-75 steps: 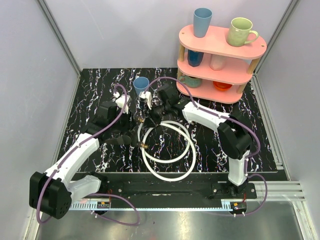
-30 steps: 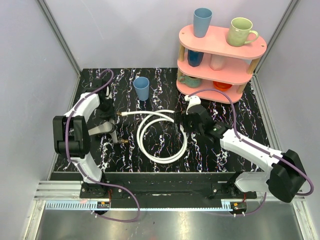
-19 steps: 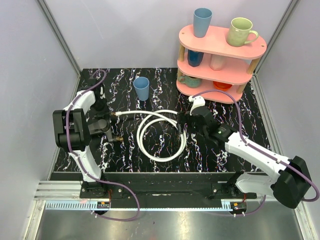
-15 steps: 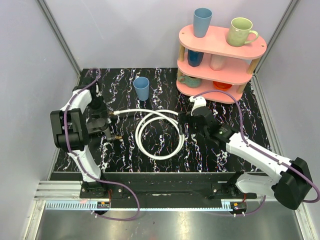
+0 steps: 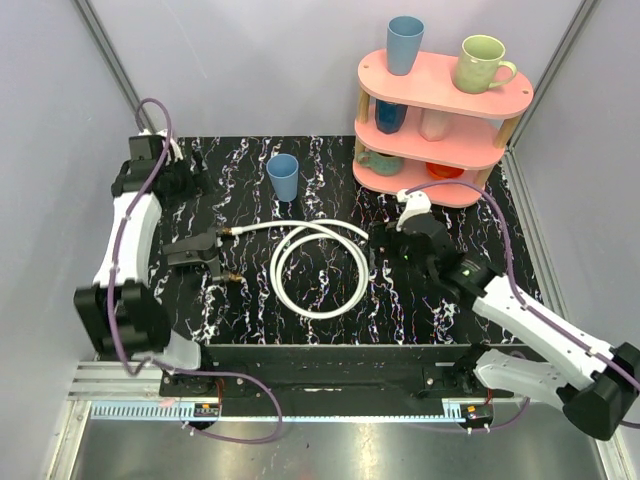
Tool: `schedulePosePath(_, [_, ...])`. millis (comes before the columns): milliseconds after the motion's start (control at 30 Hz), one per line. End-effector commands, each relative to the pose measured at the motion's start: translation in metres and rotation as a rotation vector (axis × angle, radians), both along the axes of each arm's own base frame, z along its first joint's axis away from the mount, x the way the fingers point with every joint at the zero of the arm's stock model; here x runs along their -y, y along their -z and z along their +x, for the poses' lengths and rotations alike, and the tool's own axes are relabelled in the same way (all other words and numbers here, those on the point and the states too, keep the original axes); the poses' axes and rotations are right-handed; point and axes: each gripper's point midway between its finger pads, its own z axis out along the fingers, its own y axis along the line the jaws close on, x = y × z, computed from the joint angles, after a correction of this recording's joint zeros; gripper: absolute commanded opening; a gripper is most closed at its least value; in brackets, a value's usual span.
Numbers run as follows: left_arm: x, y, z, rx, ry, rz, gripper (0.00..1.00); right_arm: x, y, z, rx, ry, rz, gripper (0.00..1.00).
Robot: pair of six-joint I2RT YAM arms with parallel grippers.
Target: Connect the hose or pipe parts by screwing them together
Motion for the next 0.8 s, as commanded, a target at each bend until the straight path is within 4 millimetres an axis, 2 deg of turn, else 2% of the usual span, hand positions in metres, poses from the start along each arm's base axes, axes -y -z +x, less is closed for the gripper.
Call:
schedulePosePath(0, [0.062,-0.078,-0.031,0.326,0.231,-0.136,0.99,-0.001,-0.038,-0.014,0.033,-0.008,0.139,1.0])
schedulePosePath(33, [0.082,-0.104,-0.047,0.427,0.299,-0.134,0.99,0.001,-0.041,-0.017,0.038,-0.006,0.154,1.0])
schedulePosePath(67, [0.093,-0.108,-0.058,0.452,0.333,-0.129,0.99,0.005,-0.052,-0.022,0.066,-0.011,0.182,1.0])
schedulePosePath(100, [0.099,-0.102,-0.07,0.456,0.353,-0.126,0.99,0.007,-0.054,-0.026,0.074,-0.016,0.19,1.0])
schedulePosePath(133, [0.123,-0.123,-0.093,0.542,0.439,-0.131,0.99,0.008,-0.059,-0.031,0.09,-0.036,0.206,1.0])
schedulePosePath(167, [0.131,-0.127,-0.104,0.571,0.463,-0.152,0.99,0.013,-0.07,-0.037,0.123,-0.043,0.234,1.0])
schedulePosePath(200, [0.145,-0.119,-0.121,0.571,0.523,-0.202,0.99,0.017,-0.072,-0.04,0.135,-0.042,0.241,1.0])
schedulePosePath(233, [0.154,-0.143,-0.142,0.687,0.576,-0.225,0.99,0.021,-0.075,-0.042,0.152,-0.029,0.251,1.0])
schedulePosePath(267, [0.159,-0.147,-0.155,0.712,0.591,-0.276,0.99,0.029,-0.083,-0.048,0.186,-0.025,0.274,1.0])
schedulePosePath(300, [0.166,-0.135,-0.169,0.711,0.635,-0.314,0.99,0.033,-0.08,-0.051,0.196,-0.024,0.273,1.0])
schedulePosePath(333, [0.166,-0.147,-0.186,0.792,0.656,-0.312,0.99,0.038,-0.082,-0.053,0.213,-0.015,0.276,1.0])
schedulePosePath(367, [0.165,-0.146,-0.193,0.81,0.657,-0.313,0.99,0.043,-0.087,-0.058,0.242,-0.016,0.296,1.0])
schedulePosePath(400, [0.165,-0.135,-0.197,0.805,0.66,-0.309,0.99,0.047,-0.083,-0.059,0.247,-0.009,0.29,1.0])
schedulePosePath(433, [0.163,-0.139,-0.207,0.849,0.672,-0.292,0.99,0.049,-0.083,-0.061,0.256,-0.008,0.291,1.0])
schedulePosePath(467, [0.162,-0.129,-0.209,0.85,0.68,-0.276,0.99,0.053,-0.086,-0.063,0.276,-0.006,0.299,1.0])
schedulePosePath(533, [0.159,-0.128,-0.217,0.89,0.675,-0.261,0.99,0.056,-0.078,-0.065,0.28,-0.009,0.282,1.0])
schedulePosePath(600, [0.158,-0.115,-0.217,0.886,0.66,-0.267,0.99,0.056,-0.083,-0.068,0.3,-0.023,0.299,1.0])
schedulePosePath(767, [0.156,-0.114,-0.225,0.912,0.649,-0.263,0.99,0.053,-0.088,-0.071,0.32,-0.059,0.304,1.0])
